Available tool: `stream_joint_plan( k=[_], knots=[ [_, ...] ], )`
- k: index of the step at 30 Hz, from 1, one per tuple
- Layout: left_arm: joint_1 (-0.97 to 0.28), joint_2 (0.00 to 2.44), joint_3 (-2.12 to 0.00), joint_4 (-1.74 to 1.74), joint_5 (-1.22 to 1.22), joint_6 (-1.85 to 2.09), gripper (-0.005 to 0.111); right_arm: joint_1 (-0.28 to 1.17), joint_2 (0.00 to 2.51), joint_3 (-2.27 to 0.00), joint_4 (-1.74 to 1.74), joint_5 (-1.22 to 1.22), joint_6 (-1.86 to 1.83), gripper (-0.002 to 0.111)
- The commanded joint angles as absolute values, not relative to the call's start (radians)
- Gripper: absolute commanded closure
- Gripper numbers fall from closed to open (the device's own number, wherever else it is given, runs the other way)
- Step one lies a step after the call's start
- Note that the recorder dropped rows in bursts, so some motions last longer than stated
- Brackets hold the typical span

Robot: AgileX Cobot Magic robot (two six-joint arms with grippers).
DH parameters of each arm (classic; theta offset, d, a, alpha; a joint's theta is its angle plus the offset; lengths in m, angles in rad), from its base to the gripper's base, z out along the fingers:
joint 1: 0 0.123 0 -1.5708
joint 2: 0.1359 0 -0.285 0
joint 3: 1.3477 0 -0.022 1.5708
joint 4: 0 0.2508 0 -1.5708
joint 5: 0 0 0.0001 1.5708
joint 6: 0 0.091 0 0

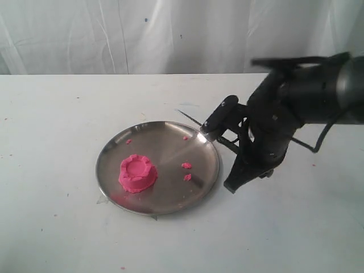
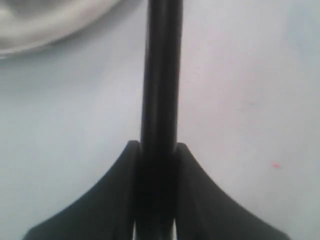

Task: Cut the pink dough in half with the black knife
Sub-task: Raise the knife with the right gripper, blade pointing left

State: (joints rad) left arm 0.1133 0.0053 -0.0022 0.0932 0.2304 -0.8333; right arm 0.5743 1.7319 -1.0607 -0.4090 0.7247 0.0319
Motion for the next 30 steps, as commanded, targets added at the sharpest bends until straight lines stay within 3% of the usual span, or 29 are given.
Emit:
stream_joint_plan(
  k=[1, 11, 15, 30],
  knots=[
    [0.116, 0.0, 0.0, 0.097, 0.234, -0.83, 0.107, 0.482, 1.683, -1.072, 0.042, 0.675, -0.288, 0.108],
    [0.116, 0.0, 0.0, 0.097, 0.234, -0.83, 0.107, 0.63, 1.631, -1.038, 0.135, 0.722, -0.299, 0.108],
    [0.116, 0.0, 0.0, 0.097, 0.234, -0.83, 0.107, 0.628, 1.656, -0.999, 0.133, 0.613, -0.299, 0.108],
    [0.116, 0.0, 0.0, 0.097, 0.234, -0.83, 0.107, 0.628, 1.647, -1.0, 0.137, 0.604, -0.299, 0.108]
  ],
)
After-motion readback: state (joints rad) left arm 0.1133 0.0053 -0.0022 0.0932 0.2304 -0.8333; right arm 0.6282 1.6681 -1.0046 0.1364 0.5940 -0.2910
